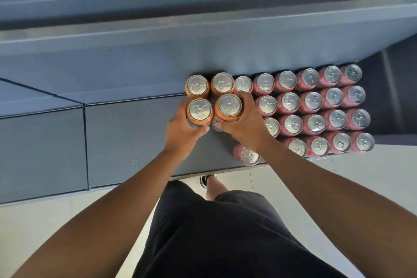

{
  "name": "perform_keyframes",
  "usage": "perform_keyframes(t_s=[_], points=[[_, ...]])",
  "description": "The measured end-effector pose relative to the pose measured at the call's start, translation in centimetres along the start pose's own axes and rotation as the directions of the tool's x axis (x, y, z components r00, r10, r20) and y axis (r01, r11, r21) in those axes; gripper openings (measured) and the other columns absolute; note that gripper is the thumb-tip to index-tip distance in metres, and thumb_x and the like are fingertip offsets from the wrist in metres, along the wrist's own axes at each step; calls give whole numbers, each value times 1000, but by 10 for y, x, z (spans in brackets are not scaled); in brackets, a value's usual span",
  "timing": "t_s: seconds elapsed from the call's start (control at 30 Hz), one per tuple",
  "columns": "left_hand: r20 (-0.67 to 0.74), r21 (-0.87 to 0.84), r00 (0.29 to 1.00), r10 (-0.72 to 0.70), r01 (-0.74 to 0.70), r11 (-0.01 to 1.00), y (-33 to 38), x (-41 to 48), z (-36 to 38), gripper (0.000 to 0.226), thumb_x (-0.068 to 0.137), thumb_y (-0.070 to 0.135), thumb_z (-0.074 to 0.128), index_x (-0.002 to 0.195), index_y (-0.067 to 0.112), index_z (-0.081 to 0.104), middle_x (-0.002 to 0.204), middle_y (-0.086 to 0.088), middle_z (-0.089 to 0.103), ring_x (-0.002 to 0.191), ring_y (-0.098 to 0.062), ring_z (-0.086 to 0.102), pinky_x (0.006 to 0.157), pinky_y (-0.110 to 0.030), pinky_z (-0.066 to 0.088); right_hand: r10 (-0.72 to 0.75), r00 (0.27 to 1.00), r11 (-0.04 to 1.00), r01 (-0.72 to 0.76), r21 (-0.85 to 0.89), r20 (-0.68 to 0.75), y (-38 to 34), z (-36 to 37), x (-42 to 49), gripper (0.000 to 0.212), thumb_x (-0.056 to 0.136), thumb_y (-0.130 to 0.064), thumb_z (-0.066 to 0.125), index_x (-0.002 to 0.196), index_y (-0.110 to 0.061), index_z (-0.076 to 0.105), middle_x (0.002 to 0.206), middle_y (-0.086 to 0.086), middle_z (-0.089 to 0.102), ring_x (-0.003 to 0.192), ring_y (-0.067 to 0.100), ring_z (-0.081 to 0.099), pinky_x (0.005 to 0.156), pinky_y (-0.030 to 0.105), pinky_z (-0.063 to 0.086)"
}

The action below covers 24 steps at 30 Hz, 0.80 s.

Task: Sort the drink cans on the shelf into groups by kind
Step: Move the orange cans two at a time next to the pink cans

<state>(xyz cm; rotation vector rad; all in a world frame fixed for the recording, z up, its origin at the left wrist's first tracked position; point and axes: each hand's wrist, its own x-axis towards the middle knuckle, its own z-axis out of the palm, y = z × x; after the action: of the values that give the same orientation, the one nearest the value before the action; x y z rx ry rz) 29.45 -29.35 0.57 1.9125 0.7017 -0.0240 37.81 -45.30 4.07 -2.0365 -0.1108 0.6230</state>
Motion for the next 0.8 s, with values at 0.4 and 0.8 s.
perform_keyframes(t_s=[0.4, 0.8], points=[[-70, 34, 997, 28, -26, 999, -26, 17, 22, 67, 61, 8, 87, 117, 21, 54, 112, 9, 56, 114, -18, 54, 94, -34, 49, -139, 990, 930, 136, -342, 16, 32, 14, 20, 71, 72, -24, 84, 130, -19, 44, 129, -2, 50, 110, 13, 48, 82, 35, 47], [89, 97, 996, 29, -38, 995, -15, 12, 2, 75, 69, 23, 87, 131, 27, 46, 125, 9, 60, 115, -10, 58, 99, -35, 50, -311, 949, 792, 289, -537, 52, 32, 4, 14, 73, 72, -35, 81, 133, -15, 46, 135, 5, 51, 121, 30, 51, 101, 45, 45]])
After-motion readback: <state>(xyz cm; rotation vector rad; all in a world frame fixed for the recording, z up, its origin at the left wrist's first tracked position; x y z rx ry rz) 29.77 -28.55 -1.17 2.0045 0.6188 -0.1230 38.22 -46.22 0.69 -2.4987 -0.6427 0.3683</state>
